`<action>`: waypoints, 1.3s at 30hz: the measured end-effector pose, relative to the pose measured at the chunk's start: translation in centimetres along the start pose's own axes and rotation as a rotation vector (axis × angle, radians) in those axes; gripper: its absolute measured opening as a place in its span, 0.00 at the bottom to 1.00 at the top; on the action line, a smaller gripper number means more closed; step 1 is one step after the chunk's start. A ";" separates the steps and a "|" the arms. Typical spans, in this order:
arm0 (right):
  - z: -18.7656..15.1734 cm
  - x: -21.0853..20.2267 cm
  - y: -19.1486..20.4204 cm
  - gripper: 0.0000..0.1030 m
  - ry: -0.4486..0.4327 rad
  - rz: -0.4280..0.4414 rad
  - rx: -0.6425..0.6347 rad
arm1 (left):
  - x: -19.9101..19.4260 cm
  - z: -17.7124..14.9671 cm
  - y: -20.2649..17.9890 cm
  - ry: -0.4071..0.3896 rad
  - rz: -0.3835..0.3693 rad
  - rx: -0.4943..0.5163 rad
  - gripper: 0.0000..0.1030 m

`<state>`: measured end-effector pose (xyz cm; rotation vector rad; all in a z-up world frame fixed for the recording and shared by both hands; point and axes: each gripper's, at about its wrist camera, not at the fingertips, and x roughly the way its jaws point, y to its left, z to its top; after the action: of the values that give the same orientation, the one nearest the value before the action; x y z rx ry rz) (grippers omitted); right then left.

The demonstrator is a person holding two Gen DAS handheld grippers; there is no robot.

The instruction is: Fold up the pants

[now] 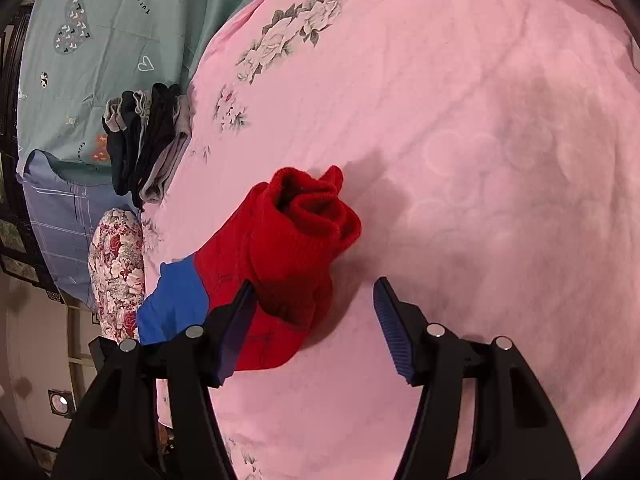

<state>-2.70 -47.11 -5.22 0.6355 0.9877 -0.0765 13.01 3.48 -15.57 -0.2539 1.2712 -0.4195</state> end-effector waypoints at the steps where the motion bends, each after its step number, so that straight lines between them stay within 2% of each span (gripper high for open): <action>1: 0.4 0.4 0.3 0.60 0.004 0.003 -0.011 | 0.0 0.0 0.0 0.002 0.004 0.003 0.43; 7: 2.3 2.6 0.0 0.60 0.086 0.131 0.054 | -0.2 -0.1 0.4 0.000 -0.028 -0.003 0.43; 14: 1.8 1.7 -0.7 0.55 0.075 0.152 0.043 | 0.0 0.5 0.1 0.015 -0.054 0.012 0.43; 16: 2.1 2.2 -0.3 0.53 0.063 0.138 0.036 | 0.1 0.8 -1.1 0.034 -0.108 0.017 0.44; 17: 2.2 2.5 0.0 0.50 0.058 0.132 0.029 | 0.1 0.9 -1.9 0.037 -0.122 0.027 0.44; 19: 2.1 3.2 0.5 0.35 0.060 0.127 0.027 | 0.2 1.4 -4.5 0.036 -0.120 0.074 0.44; 22: 1.6 2.7 0.9 0.27 0.015 0.098 0.018 | 1.0 2.1 -9.3 0.040 -0.125 0.161 0.43; 25: 0.9 0.8 2.8 0.26 -0.042 0.086 -0.035 | 2.5 2.4 -14.5 0.035 -0.117 0.260 0.32; 27: 0.3 -0.4 4.7 0.26 -0.074 0.065 -0.105 | 4.1 2.3 -17.4 0.052 -0.119 0.299 0.14; 28: 0.0 -0.8 5.6 0.26 -0.083 0.052 -0.135 | 4.8 2.2 -18.3 0.063 -0.130 0.307 0.12; 31: -0.7 -1.3 7.3 0.26 -0.094 0.025 -0.188 | 6.9 1.1 -20.3 0.075 -0.108 0.344 0.08; 34: -1.0 -1.5 8.1 0.26 -0.100 0.032 -0.207 | 9.4 0.5 -20.5 0.106 -0.070 0.345 0.08; 36: -1.1 -1.5 8.4 0.26 -0.101 0.033 -0.216 | 9.1 0.0 -20.4 0.081 -0.056 0.367 0.08; 38: -1.3 -1.1 8.8 0.26 -0.084 0.040 -0.222 | 8.0 -0.2 -20.1 0.097 -0.101 0.364 0.08; 39: -1.4 -1.0 9.3 0.26 -0.087 0.029 -0.236 | 6.6 -0.2 -19.4 0.075 -0.125 0.359 0.08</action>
<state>-1.15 -39.01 -0.67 0.4268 0.8870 0.0377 11.21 -16.85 -13.42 -0.0132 1.2319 -0.7601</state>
